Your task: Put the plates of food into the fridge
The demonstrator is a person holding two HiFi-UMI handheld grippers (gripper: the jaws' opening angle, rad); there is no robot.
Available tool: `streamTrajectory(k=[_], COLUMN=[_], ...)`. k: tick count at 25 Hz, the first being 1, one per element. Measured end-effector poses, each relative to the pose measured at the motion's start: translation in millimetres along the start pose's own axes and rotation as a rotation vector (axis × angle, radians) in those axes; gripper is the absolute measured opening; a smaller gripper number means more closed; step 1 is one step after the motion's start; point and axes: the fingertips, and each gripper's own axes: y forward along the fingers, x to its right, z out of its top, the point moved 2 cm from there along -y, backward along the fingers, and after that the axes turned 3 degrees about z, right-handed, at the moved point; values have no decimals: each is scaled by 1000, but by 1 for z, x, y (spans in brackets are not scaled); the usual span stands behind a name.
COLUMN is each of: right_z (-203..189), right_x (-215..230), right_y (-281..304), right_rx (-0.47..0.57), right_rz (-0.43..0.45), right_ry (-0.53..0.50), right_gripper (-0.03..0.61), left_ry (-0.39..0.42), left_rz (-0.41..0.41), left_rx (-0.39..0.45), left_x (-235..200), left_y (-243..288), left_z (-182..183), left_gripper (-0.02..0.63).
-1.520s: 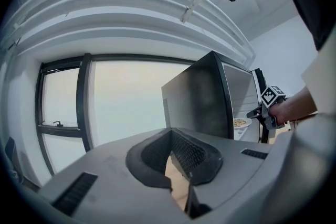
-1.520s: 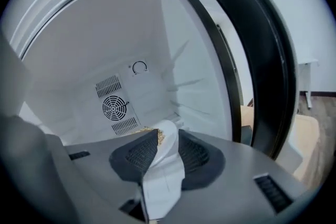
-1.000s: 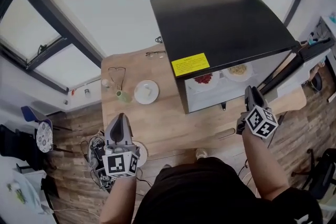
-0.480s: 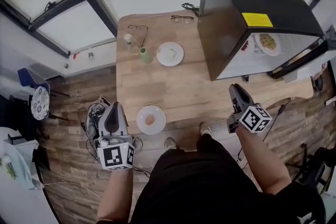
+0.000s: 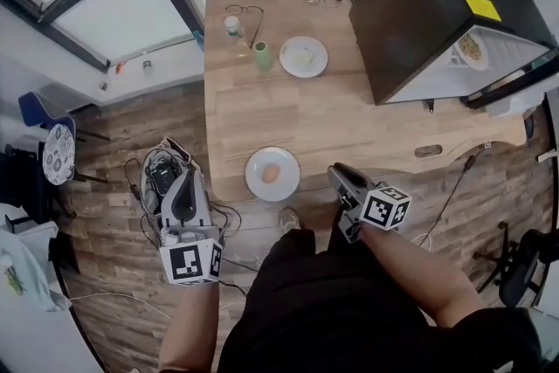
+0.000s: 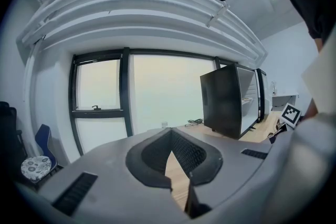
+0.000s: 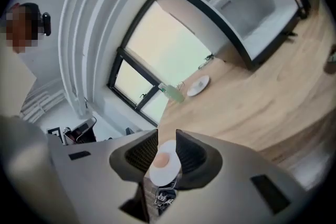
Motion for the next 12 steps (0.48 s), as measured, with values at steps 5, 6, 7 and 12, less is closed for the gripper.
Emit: streamTrajectory(k=[5,6,7,12], right_z=[-74,-85,-95,-118], right_x=[9,12,14,22], right_y=[26,31,36,65], right_rx=[-72,-81,-88,-86], right_rz=[-29,-38,-44,-45], right_ry=[155,184,209,309], right_gripper=[124,130,146,156], left_ry=[36,43,50,82], left_rz=[-4,1,7,18], left_rx=[-37,-44,-52,-89], left_x=[-19,-24,-29,-42], left_y=[-19,-23,-26,-37], left_z=[-6,-8,-9,-19], left_gripper=[5,5,5,5])
